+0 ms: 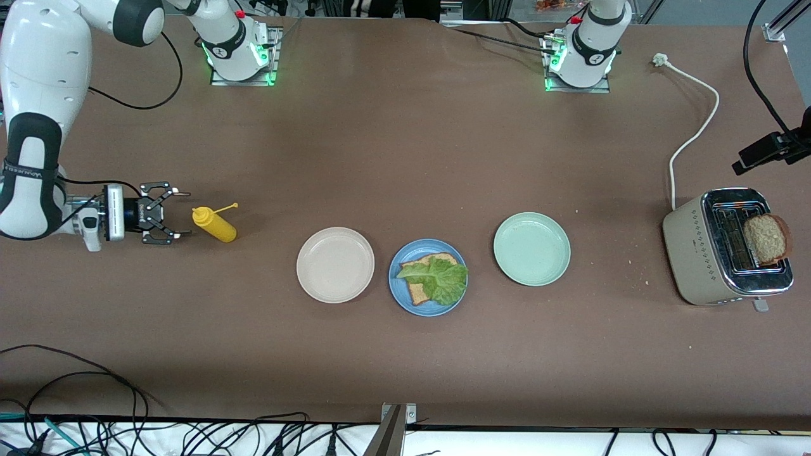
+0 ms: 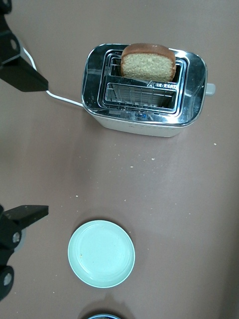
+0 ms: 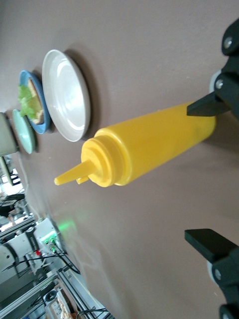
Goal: Make sandwich in blue plate with both arms
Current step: 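Grasp the yellow mustard bottle with the right gripper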
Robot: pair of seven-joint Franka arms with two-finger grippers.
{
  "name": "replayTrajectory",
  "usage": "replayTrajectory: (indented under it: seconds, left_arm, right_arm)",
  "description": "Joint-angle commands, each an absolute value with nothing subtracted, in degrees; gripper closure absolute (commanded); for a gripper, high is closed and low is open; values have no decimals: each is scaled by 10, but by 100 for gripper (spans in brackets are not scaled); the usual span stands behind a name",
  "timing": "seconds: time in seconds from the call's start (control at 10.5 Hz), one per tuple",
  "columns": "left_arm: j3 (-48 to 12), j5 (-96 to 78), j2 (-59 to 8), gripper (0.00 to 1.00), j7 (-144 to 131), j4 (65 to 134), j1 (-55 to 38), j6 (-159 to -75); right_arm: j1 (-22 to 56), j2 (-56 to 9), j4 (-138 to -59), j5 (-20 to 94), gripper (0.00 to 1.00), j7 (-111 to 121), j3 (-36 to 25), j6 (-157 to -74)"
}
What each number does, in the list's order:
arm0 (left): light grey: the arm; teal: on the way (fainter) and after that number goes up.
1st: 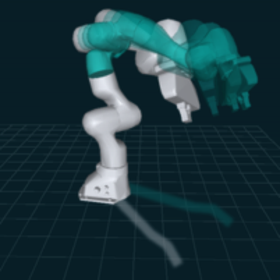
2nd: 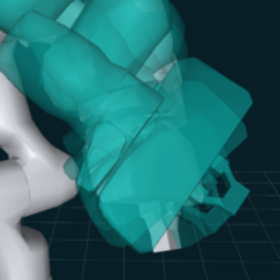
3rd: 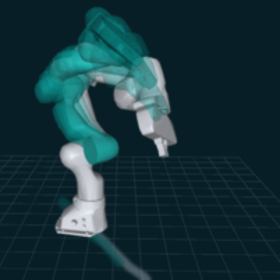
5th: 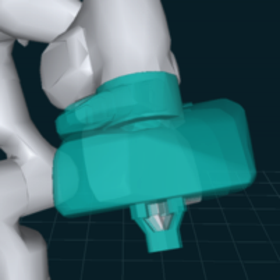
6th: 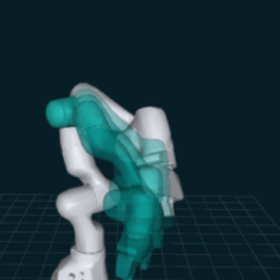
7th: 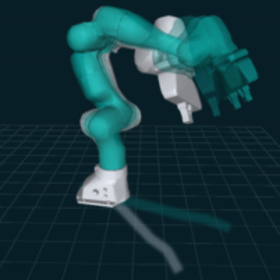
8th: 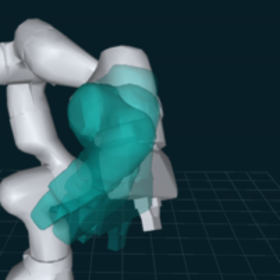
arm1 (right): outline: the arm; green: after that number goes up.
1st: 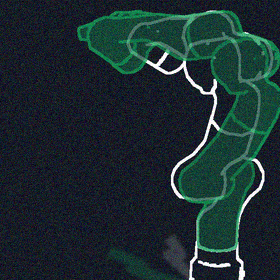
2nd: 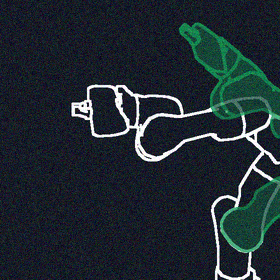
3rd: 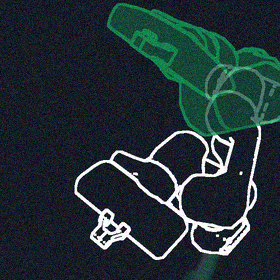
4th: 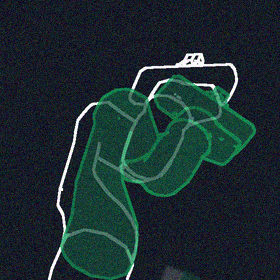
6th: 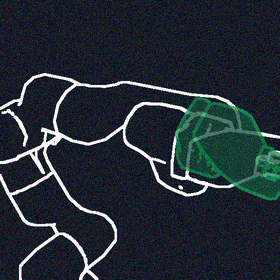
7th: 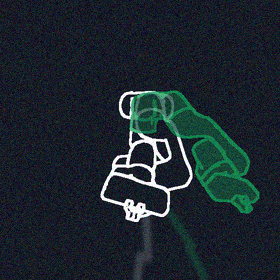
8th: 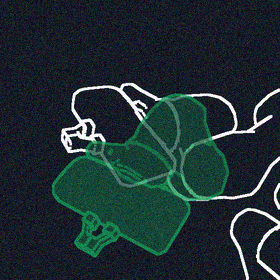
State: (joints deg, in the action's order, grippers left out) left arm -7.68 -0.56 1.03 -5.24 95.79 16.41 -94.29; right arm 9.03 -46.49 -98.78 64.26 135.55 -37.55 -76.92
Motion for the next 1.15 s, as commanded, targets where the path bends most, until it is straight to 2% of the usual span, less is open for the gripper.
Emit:
replayTrajectory:
  seconds: [0.0, 0.57, 0.67, 0.76, 0.86, 1.05]
  left_arm:
    - [-79, -17, 8, 0, -44, 950, 171, -936]
    - [-79, -17, 8, 0, -44, 950, 171, -936]
    - [-79, -17, 8, 0, -44, 950, 171, -936]
    - [-79, -17, 8, 0, -44, 950, 171, -936]
    - [-79, -17, 8, 0, -44, 950, 171, -936]
    - [-79, -17, 8, 0, -44, 950, 171, -936]
  right_arm:
    - [54, -475, -976, 678, 0, 1398, -325, -756]
    - [55, -506, -972, 726, 1, 1438, -295, -758]
    - [55, -505, -972, 729, 28, 1437, -286, -759]
    - [61, -505, -972, 729, 87, 1434, -285, -765]
    - [65, -502, -970, 728, 100, 1427, -286, -772]
    - [86, -494, -926, 721, 100, 1368, -289, -783]
